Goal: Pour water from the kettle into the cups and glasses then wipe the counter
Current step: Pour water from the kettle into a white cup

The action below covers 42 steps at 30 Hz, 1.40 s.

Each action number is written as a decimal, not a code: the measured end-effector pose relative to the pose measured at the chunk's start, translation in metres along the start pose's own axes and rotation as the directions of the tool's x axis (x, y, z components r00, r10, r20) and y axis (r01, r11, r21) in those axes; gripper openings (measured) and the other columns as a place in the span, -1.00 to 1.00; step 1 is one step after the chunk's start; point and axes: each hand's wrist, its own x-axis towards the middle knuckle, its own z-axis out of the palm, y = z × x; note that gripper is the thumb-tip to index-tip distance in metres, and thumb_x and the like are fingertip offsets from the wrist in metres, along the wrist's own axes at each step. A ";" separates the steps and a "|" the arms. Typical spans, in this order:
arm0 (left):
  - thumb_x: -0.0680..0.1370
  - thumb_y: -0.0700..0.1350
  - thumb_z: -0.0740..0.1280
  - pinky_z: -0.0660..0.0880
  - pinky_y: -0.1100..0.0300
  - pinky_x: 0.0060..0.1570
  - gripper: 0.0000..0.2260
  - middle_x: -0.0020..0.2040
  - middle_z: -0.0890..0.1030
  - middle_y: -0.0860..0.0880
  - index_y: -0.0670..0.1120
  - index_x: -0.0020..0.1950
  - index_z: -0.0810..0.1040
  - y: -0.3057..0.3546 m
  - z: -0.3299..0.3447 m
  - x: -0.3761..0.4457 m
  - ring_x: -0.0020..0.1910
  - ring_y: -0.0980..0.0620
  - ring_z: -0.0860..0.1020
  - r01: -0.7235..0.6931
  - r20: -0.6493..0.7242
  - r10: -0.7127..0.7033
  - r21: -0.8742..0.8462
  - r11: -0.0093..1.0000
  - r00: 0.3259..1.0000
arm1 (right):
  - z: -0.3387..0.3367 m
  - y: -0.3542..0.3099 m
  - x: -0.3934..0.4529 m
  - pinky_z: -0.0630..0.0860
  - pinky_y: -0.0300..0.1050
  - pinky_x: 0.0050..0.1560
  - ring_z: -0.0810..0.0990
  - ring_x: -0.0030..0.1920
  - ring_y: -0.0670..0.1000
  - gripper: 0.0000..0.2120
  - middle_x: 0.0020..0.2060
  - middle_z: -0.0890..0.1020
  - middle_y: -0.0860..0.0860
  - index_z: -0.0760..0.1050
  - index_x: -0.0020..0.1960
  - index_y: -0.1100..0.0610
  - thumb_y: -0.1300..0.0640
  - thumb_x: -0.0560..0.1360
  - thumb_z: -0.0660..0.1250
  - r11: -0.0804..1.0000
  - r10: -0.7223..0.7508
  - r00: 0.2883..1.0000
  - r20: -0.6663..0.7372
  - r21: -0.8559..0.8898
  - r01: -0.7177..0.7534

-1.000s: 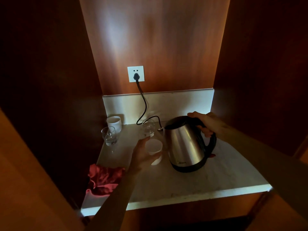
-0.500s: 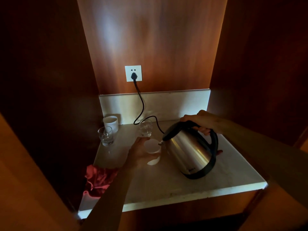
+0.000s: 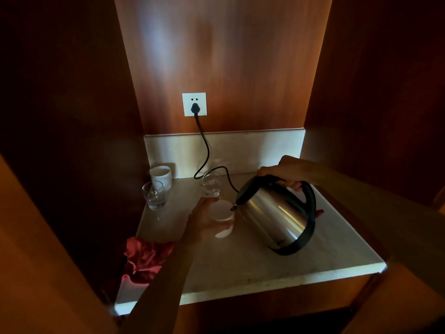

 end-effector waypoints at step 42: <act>0.18 0.22 0.60 0.54 0.09 0.17 -0.26 0.25 0.52 0.20 0.14 0.32 0.47 -0.004 0.000 -0.007 0.18 0.14 0.57 -0.024 -0.045 0.023 -0.037 0.999 0.999 | -0.007 -0.050 0.016 0.25 -0.25 -0.50 0.21 -0.59 -0.02 -0.52 -0.57 0.31 -0.01 0.38 -0.38 0.09 -0.23 0.46 0.43 0.971 0.010 0.996 0.084 -0.240 0.011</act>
